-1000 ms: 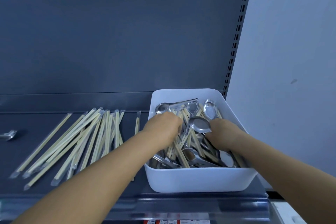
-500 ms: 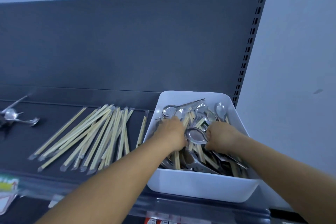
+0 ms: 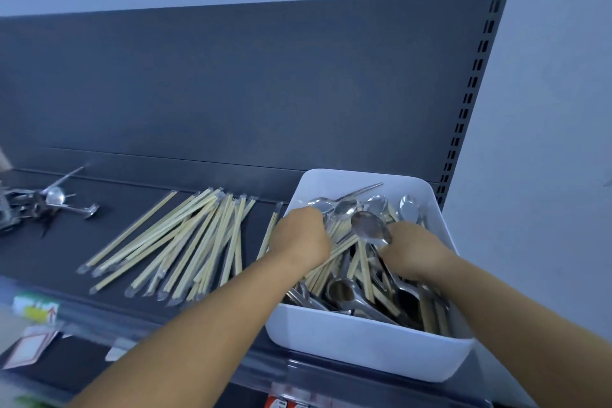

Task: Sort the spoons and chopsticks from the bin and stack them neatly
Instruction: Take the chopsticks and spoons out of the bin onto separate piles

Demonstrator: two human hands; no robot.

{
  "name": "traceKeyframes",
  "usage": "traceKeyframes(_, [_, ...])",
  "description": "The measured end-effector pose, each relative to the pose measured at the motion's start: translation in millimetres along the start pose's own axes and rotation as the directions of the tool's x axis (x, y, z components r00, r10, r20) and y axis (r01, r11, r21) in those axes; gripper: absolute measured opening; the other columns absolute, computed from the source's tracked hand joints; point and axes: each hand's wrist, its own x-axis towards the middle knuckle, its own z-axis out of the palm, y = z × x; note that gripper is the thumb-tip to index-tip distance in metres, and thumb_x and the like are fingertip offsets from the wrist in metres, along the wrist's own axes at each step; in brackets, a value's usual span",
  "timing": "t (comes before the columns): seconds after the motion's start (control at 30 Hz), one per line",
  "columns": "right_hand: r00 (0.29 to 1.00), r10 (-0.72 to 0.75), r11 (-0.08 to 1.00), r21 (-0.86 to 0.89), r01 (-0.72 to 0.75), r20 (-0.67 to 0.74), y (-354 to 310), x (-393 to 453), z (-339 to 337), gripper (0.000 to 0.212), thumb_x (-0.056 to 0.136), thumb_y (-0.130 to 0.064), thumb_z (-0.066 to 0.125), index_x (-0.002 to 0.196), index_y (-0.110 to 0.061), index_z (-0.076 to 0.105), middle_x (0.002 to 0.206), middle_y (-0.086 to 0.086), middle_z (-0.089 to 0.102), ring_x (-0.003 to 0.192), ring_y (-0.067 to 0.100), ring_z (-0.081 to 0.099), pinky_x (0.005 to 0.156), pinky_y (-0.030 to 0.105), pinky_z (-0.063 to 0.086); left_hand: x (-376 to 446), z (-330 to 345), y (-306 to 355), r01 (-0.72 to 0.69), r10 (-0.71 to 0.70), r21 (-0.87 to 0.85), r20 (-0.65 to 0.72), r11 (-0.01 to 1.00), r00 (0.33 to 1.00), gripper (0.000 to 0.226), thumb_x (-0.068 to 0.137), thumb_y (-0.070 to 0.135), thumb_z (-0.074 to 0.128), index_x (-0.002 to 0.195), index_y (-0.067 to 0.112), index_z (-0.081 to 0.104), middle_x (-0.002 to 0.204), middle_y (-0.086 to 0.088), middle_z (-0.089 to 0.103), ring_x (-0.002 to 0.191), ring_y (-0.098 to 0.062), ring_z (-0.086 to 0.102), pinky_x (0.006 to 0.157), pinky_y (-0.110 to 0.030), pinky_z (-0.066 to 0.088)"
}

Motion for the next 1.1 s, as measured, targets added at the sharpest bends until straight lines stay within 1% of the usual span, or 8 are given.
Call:
traceKeyframes(0.17, [0.978,0.025,0.958,0.285,0.036,-0.208,4.2,1.0,-3.6,0.025,0.088,-0.013,0.047,0.066,-0.024,0.043,0.061,-0.006,0.050,0.057,0.014,0.049,0.048,0.023,0.031,2.8,-3.1,-0.4,-0.002,0.000,-0.024,-0.087,1.000,0.996,0.018,0.089,0.010,0.046,0.070,0.012,0.044,0.093,-0.011,0.062,0.075,-0.029,0.049,0.060,-0.028,0.037])
traceKeyframes(0.3, [0.951,0.062,0.863,0.495,0.101,-0.302,4.9,4.0,-7.5,0.022,0.086,-0.008,0.049,0.065,-0.012,0.053,0.056,0.001,0.048,0.051,0.019,0.044,0.054,0.027,0.035,7.2,-6.0,-1.9,-0.016,0.010,-0.037,-0.155,0.999,0.988,0.030,0.089,0.014,0.048,0.062,0.015,0.036,0.080,-0.009,0.057,0.073,-0.029,0.051,0.055,-0.030,0.034])
traceKeyframes(0.4, [0.952,0.074,0.823,0.557,0.109,-0.296,3.8,5.8,-11.1,0.012,0.082,-0.004,0.048,0.074,0.001,0.056,0.063,0.010,0.050,0.058,0.022,0.048,0.060,0.029,0.040,10.5,-7.1,-3.5,-0.034,0.020,-0.072,-0.184,0.997,0.983,0.028,0.088,0.012,0.048,0.062,0.014,0.037,0.074,-0.007,0.053,0.070,-0.028,0.051,0.056,-0.029,0.035])
traceKeyframes(0.67, [0.962,0.095,0.799,0.596,0.080,-0.256,4.1,10.6,-12.4,0.020,0.085,-0.009,0.051,0.065,-0.007,0.051,0.055,0.005,0.045,0.051,0.020,0.044,0.056,0.029,0.039,7.2,-4.9,-4.9,-0.077,0.094,0.106,-0.173,0.991,0.980,0.028,0.086,0.002,0.048,0.064,0.016,0.036,0.062,0.001,0.040,0.063,-0.024,0.044,0.043,-0.027,0.022])
traceKeyframes(0.8, [0.975,0.120,0.760,0.649,0.030,-0.186,4.0,10.9,-11.2,0.014,0.083,-0.008,0.057,0.070,-0.005,0.057,0.053,0.007,0.048,0.047,0.021,0.050,0.053,0.030,0.044,7.2,-5.5,-5.7,-0.101,0.120,0.118,-0.169,0.988,0.978,0.027,0.084,-0.002,0.048,0.066,0.014,0.035,0.062,0.000,0.039,0.062,-0.024,0.044,0.043,-0.028,0.023])
traceKeyframes(0.9, [0.985,0.144,0.757,0.651,-0.048,-0.095,5.0,12.2,-7.8,0.011,0.083,-0.006,0.057,0.072,-0.005,0.058,0.053,0.006,0.051,0.046,0.019,0.052,0.059,0.034,0.048,6.5,-6.0,-3.2,-0.110,0.127,0.107,-0.163,0.988,0.979,0.030,0.084,0.001,0.049,0.065,0.016,0.034,0.063,0.000,0.042,0.063,-0.024,0.045,0.047,-0.027,0.027])
traceKeyframes(1.0, [0.985,0.161,0.774,0.627,-0.090,-0.057,4.9,12.7,-7.9,0.019,0.083,-0.008,0.053,0.064,-0.011,0.054,0.056,0.006,0.056,0.043,0.016,0.053,0.054,0.027,0.047,5.8,-6.1,-2.5,-0.103,0.113,0.068,-0.148,0.992,0.983,0.031,0.088,0.008,0.051,0.064,0.018,0.033,0.067,0.000,0.045,0.067,-0.025,0.048,0.051,-0.028,0.031])
traceKeyframes(1.1, [0.989,0.146,0.786,0.609,-0.111,-0.008,2.1,11.2,-11.2,0.023,0.086,-0.009,0.049,0.063,-0.011,0.053,0.058,0.008,0.056,0.042,0.015,0.053,0.049,0.023,0.045,4.5,-6.6,-3.7,-0.092,0.096,0.039,-0.146,0.995,0.985,0.033,0.088,0.011,0.051,0.063,0.019,0.031,0.064,0.002,0.042,0.067,-0.024,0.047,0.045,-0.028,0.026])
